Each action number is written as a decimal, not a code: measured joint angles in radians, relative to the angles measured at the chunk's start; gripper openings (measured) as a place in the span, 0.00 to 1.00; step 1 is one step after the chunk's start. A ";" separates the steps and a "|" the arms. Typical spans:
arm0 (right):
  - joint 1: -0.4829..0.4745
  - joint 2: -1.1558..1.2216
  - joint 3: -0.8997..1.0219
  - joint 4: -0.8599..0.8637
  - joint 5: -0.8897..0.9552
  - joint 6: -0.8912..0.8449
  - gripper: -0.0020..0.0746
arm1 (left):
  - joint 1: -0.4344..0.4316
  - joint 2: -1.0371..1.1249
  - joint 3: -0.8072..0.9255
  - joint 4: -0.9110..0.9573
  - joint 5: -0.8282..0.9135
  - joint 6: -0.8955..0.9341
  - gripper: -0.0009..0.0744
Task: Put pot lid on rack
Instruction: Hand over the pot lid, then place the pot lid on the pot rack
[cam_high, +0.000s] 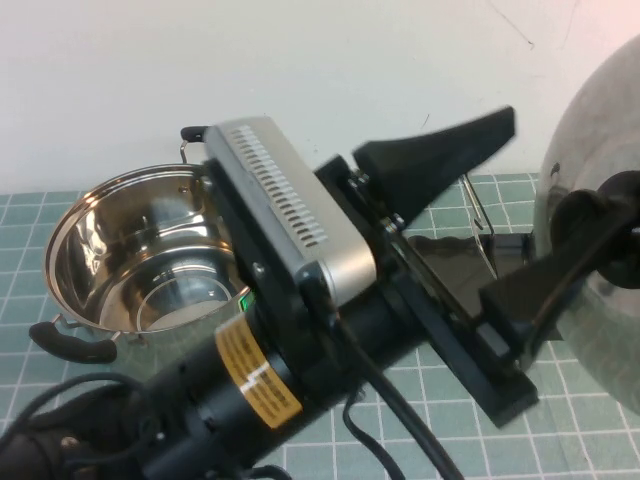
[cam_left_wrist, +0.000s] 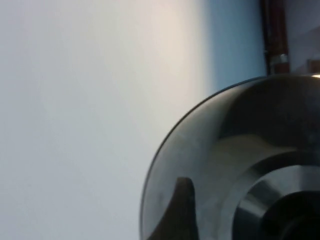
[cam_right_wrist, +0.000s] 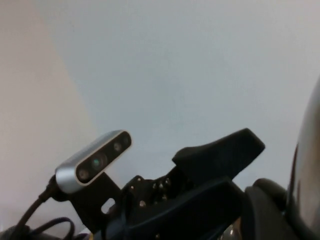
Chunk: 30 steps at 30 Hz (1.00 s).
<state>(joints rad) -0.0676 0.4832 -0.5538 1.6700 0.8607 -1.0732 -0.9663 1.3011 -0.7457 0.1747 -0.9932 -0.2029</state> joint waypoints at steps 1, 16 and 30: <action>0.000 0.000 0.000 0.000 -0.004 -0.004 0.18 | 0.000 -0.012 0.000 -0.027 0.023 0.044 0.81; 0.000 0.295 -0.108 0.002 -0.118 -0.287 0.18 | 0.000 -0.276 0.000 -1.056 0.430 0.970 0.07; 0.127 0.939 -0.404 0.007 -0.158 -0.466 0.18 | 0.000 -0.398 0.000 -1.934 0.439 1.670 0.01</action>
<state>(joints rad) 0.0596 1.4219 -0.9574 1.6772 0.7023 -1.5393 -0.9663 0.9028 -0.7457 -1.7592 -0.5538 1.4673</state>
